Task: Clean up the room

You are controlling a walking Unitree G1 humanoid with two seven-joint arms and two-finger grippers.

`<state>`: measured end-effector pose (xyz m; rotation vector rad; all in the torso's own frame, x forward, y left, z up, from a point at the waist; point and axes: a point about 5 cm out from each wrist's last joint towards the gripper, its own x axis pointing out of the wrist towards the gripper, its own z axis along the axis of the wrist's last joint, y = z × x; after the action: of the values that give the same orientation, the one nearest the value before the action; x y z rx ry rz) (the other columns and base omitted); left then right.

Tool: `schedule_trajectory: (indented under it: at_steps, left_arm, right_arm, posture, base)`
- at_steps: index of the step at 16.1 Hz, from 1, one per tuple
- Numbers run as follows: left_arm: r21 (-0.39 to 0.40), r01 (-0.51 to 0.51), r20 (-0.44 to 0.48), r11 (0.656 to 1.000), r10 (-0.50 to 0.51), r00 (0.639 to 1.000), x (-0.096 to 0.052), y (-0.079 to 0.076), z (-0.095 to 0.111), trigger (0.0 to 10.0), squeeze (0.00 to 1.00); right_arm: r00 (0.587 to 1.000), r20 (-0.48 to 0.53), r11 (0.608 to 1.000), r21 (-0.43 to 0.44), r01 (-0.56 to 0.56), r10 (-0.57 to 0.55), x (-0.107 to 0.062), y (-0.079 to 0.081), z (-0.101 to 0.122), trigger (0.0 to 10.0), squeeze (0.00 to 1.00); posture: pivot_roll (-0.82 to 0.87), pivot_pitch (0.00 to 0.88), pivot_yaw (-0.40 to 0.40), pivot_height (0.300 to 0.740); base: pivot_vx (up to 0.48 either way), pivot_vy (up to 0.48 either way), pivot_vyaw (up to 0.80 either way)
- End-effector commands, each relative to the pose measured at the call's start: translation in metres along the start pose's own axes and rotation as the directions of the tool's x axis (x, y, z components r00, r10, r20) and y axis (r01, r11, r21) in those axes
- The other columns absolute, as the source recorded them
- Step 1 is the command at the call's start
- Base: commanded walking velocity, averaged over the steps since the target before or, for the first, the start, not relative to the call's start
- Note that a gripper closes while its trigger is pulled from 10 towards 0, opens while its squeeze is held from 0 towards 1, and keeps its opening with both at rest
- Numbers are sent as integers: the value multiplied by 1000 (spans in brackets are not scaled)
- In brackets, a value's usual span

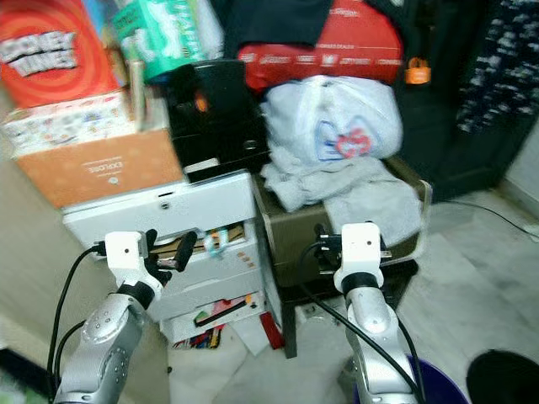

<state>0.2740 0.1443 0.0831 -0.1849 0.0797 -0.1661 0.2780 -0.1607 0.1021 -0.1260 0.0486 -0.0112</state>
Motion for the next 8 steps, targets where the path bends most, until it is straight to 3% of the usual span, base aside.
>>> schedule_trajectory:
  at_steps: [1, 4, 5, 7, 8]
  left_arm:
    - [75, -39, -65, 996, 44, 997, -1, 15, -5, 10000, 0]
    - [148, -20, -185, 989, 47, 982, -1, 23, -21, 10000, 0]
    - [181, 50, -315, 982, 10, 949, -1, 27, -39, 10000, 0]
    - [186, 98, -386, 978, -19, 922, 4, 27, -50, 10000, 0]
    - [194, 166, -487, 967, -52, 872, 11, 23, -64, 10000, 0]
  right_arm:
    - [999, -17, 999, 20, -30, 31, 3, 11, 0, 10000, 0]
    - [993, -108, 997, 64, -50, 56, 9, 23, -13, 10000, 0]
    - [959, -269, 991, 116, -60, 89, 16, 39, -35, 10000, 0]
    - [929, -358, 995, 74, -67, 90, 21, 46, -51, 10000, 0]
    - [890, -451, 996, 88, -31, 67, 24, 50, -68, 10000, 0]
  posture:
    - [-155, 0, 64, 740]
    - [-143, 0, 60, 740]
    - [-138, 0, 60, 740]
    - [-137, 0, 58, 740]
    - [-141, 0, 62, 740]
  base:
    - [0, 0, 800]
    - [0, 0, 617]
    - [0, 0, 0]
    - [0, 0, 0]
    - [0, 0, 0]
